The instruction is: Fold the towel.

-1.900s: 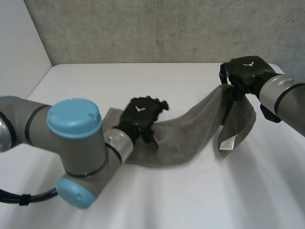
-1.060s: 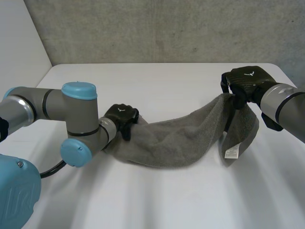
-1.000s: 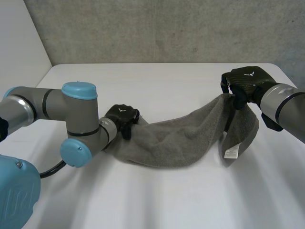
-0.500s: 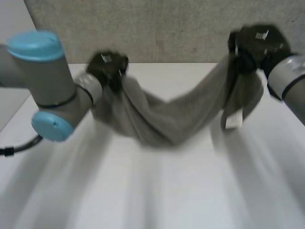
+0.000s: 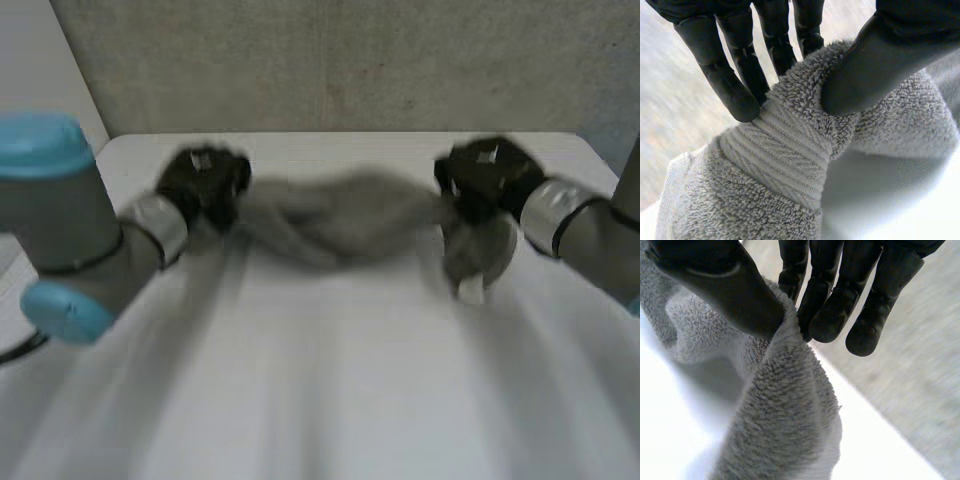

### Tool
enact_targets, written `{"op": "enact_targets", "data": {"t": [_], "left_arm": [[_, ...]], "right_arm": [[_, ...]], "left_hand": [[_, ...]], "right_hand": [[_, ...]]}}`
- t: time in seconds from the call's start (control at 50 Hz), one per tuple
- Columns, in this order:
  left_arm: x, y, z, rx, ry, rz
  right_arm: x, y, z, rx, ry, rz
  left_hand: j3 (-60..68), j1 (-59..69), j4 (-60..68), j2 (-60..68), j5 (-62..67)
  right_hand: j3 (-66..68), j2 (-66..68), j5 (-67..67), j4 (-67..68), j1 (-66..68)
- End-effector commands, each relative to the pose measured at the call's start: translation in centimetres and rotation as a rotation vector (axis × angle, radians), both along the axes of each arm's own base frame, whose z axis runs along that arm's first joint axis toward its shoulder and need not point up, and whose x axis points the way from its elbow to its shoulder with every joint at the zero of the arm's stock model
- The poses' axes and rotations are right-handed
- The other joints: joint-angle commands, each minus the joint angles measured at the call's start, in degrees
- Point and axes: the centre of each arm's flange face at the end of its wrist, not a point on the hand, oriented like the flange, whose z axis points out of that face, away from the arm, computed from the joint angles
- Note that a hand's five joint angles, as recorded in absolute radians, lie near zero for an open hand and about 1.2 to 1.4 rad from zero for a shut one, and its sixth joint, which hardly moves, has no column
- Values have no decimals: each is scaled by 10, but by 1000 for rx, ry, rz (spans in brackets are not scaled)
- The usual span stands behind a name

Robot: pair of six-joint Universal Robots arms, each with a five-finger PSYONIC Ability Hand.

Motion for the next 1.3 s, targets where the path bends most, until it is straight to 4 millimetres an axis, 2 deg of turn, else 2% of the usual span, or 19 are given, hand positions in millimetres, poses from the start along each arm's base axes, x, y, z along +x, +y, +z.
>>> {"op": "enact_targets", "data": {"t": [0.02, 0.16, 0.2, 0.22, 0.26, 0.32, 0.36, 0.38, 0.42, 0.44, 0.48, 0.58, 0.7, 0.76, 0.86, 0.92, 0.96, 1.12, 1.3], "left_arm": [[18, 48, -65, 116, -259, -76], [32, 80, -65, 154, -282, -78], [38, 94, -60, 149, -283, -79], [38, 94, -60, 149, -283, -79], [43, 106, -49, 125, -274, -76], [45, 112, -44, 110, -272, -75], [49, 121, -32, 69, -261, -72], [49, 121, -32, 69, -261, -72], [51, 124, -18, 16, -245, -69], [51, 124, -18, 15, -245, -69], [51, 121, -8, -25, -228, -59], [54, 107, 4, -66, -207, -23], [51, 94, 12, -87, -188, -4], [50, 91, 10, -80, -191, -3], [48, 77, -16, 10, -224, 10], [48, 74, -23, 35, -233, 20], [50, 73, -38, 98, -266, 39], [61, 81, -64, 269, -338, 52], [75, 76, -68, 304, -343, 96]], "right_arm": [[-13, 25, -45, 98, 239, 53], [-23, 51, -56, 206, 309, 76], [-28, 71, -52, 265, 360, 107], [-28, 71, -52, 266, 361, 107], [-38, 88, -48, 347, 407, 137], [-43, 92, -43, 366, 415, 139], [-49, 94, -26, 332, 393, 128], [-49, 94, -26, 332, 393, 128], [-48, 93, -10, 275, 346, 126], [-47, 93, -10, 275, 346, 126], [-45, 84, 0, 244, 273, 93], [-39, 68, 15, 214, 121, 30], [-30, 40, 9, 240, 19, -15], [-23, 35, 6, 252, 7, -11], [10, 17, -11, 283, -12, 3], [15, 11, -15, 284, -8, -12], [21, 1, -27, 288, 17, -34], [25, -14, -55, 275, 115, -44], [21, -22, -72, 236, 231, -62]], "left_hand": [[-83, -14, -68, -40, -145], [-83, -14, -68, -40, -145], [-83, -14, -68, -40, -145], [-83, -14, -68, -40, -145], [-83, -14, -68, -40, -145], [-83, -14, -68, -40, -145], [-218, -149, -203, -176, -280], [-219, -150, -204, -176, -281], [-470, -401, -455, -428, -532], [-471, -402, -456, -429, -534], [-567, -498, -551, -524, -629], [-649, -580, -634, -607, -712], [-661, -592, -646, -619, -724], [-661, -592, -646, -619, -724], [-621, -552, -606, -579, -683], [-609, -540, -594, -567, -672], [-596, -527, -580, -553, -658], [-580, -511, -565, -538, -643], [-574, -505, -559, -531, -636]], "right_hand": [[19, 25, 17, 20, 29], [-137, -131, -139, -136, -127], [-247, -241, -249, -246, -237], [-248, -242, -250, -247, -238], [-301, -296, -303, -300, -292], [-317, -311, -319, -316, -307], [-365, -359, -367, -364, -355], [-365, -360, -367, -365, -356], [-472, -467, -474, -472, -463], [-473, -467, -475, -472, -463], [-662, -657, -664, -661, -653], [-681, -675, -683, -680, -671], [-675, -669, -677, -674, -665], [-675, -669, -677, -674, -665], [-673, -668, -675, -672, -664], [-668, -663, -670, -667, -659], [-661, -656, -663, -661, -652], [-596, -590, -598, -595, -587], [-554, -548, -556, -553, -544]]}}
